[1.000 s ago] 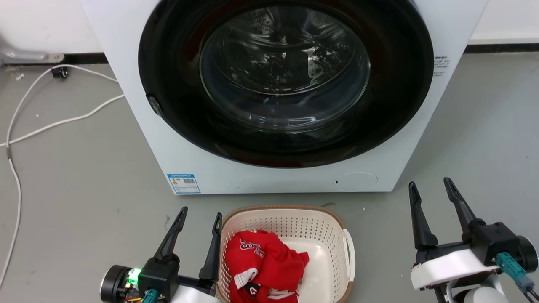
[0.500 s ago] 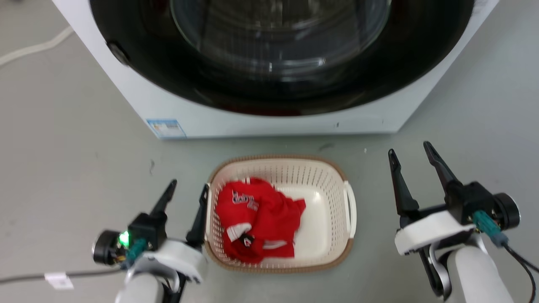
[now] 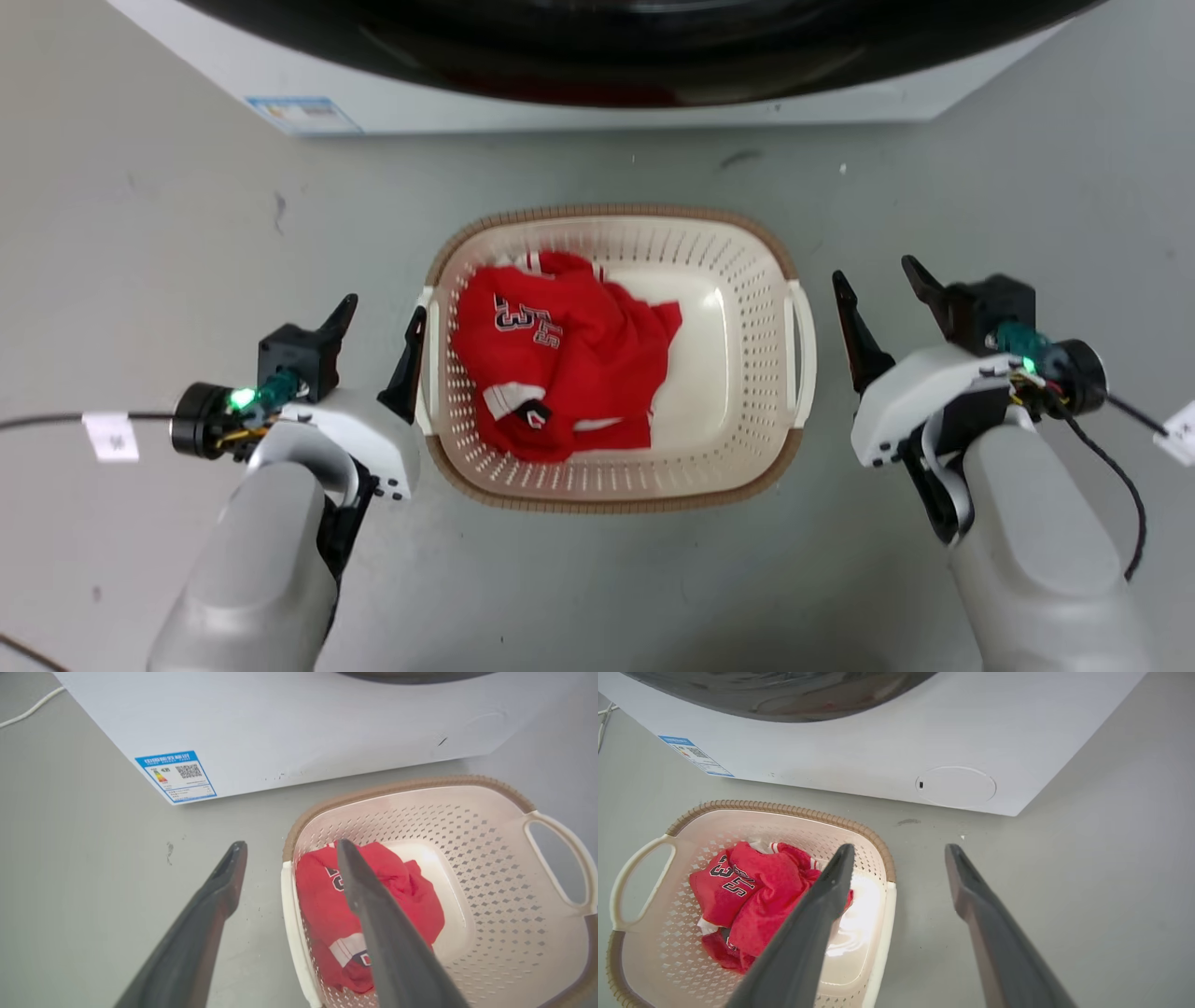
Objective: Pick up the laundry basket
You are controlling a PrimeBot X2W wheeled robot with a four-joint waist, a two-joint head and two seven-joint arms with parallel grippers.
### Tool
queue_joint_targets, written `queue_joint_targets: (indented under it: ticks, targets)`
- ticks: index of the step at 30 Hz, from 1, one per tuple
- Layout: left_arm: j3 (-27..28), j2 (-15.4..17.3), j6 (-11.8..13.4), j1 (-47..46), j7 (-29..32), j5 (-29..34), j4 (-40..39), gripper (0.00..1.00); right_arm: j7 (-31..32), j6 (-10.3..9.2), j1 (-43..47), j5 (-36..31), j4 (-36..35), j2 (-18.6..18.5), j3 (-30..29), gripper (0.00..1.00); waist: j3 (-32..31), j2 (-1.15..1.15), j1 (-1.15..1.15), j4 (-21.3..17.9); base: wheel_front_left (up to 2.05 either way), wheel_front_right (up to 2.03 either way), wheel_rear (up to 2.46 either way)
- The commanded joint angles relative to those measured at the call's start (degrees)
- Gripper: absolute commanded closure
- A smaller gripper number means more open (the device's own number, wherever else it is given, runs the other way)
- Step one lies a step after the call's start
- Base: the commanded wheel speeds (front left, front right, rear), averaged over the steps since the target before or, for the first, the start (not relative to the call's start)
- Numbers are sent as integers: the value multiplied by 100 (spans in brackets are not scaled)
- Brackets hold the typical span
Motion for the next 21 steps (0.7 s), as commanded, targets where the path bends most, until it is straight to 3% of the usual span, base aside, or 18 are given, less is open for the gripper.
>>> queue_joint_targets:
  ticks: [1,10,21]
  targets:
    - [-138,80,-7,-211,-4,-110,172,0,60,-4,-201,123,203,2,43,0,314,0,-1,11,0,0,0]
    - [-1431,407,-8,-1156,434,-1146,1154,0,718,-4,-1219,526,1634,1,501,0,905,0,-1,48,0,0,0]
    - [-2874,670,-8,-1817,1045,-2356,1361,0,1431,-4,-2086,1114,2738,0,1035,0,1241,0,-1,166,0,0,0]
